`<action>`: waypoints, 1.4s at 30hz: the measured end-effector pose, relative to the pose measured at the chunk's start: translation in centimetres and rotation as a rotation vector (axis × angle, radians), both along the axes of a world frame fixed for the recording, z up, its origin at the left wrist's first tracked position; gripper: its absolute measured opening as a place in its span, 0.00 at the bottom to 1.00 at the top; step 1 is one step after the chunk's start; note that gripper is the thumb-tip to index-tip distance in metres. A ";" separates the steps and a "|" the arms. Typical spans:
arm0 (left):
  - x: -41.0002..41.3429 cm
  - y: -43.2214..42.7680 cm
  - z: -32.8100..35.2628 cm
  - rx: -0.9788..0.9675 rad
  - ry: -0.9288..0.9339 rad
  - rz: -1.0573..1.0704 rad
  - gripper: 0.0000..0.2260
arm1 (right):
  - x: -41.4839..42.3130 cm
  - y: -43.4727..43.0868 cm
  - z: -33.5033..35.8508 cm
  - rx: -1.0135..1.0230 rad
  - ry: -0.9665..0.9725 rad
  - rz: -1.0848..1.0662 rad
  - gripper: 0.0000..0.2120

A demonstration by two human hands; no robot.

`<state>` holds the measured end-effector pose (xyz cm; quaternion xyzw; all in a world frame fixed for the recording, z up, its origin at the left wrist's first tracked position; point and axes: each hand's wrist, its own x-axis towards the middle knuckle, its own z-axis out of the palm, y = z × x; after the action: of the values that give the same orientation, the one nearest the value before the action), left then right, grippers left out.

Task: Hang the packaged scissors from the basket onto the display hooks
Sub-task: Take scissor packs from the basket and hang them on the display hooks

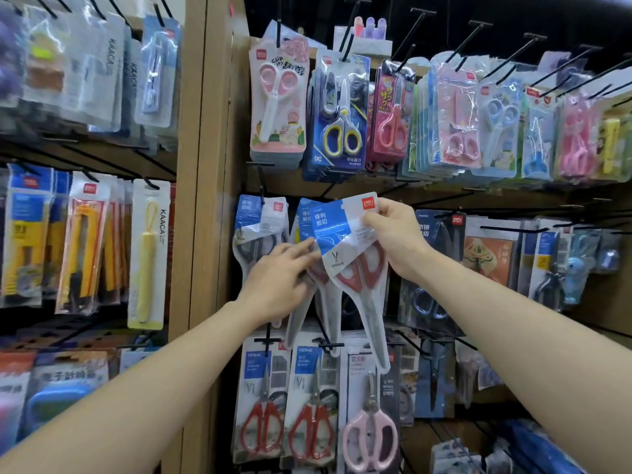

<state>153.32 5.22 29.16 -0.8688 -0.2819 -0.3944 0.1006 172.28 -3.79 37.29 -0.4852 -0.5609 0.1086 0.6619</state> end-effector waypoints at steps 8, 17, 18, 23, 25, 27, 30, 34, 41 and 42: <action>0.9 -2.2 2.8 -0.316 -0.787 -0.376 0.18 | -1.3 1.0 0.7 0.032 -0.091 -0.015 0.10; 2.6 -1.5 5.0 -0.191 -0.565 -0.221 0.28 | -1.3 2.3 0.3 0.041 0.049 -0.096 0.07; 2.6 -1.3 4.9 -0.194 -0.553 -0.206 0.28 | -1.3 2.7 0.3 0.038 0.042 -0.104 0.07; 2.8 0.1 4.8 -0.208 -0.483 -0.128 0.28 | -1.8 3.6 -0.5 0.061 -0.100 -0.314 0.09; 2.8 0.5 4.8 -0.188 -0.470 -0.112 0.28 | -1.5 3.2 -2.0 0.165 -0.260 -0.440 0.17; 2.7 0.8 4.9 -0.184 -0.450 -0.103 0.28 | -0.8 2.9 -4.0 0.231 -0.552 -0.518 0.20; 2.6 1.2 4.6 -0.192 -0.462 -0.117 0.28 | 0.4 2.4 -6.4 0.069 -0.982 -0.516 0.26; 2.5 1.6 4.1 -0.206 -0.466 -0.118 0.30 | 0.4 2.2 -6.7 -0.212 -1.162 -0.604 0.34; 0.8 1.9 2.0 -0.288 -0.351 0.001 0.29 | 0.0 3.2 -4.7 -0.386 -1.203 -0.561 0.36; 0.7 1.2 1.7 -0.272 -0.359 -0.001 0.28 | 0.2 3.0 -4.8 -0.378 -1.190 -0.530 0.37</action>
<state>154.02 6.43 30.87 -0.7903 -0.3454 -0.5013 -0.0695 172.48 -0.84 32.49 -0.6907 -0.6634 -0.2467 0.1484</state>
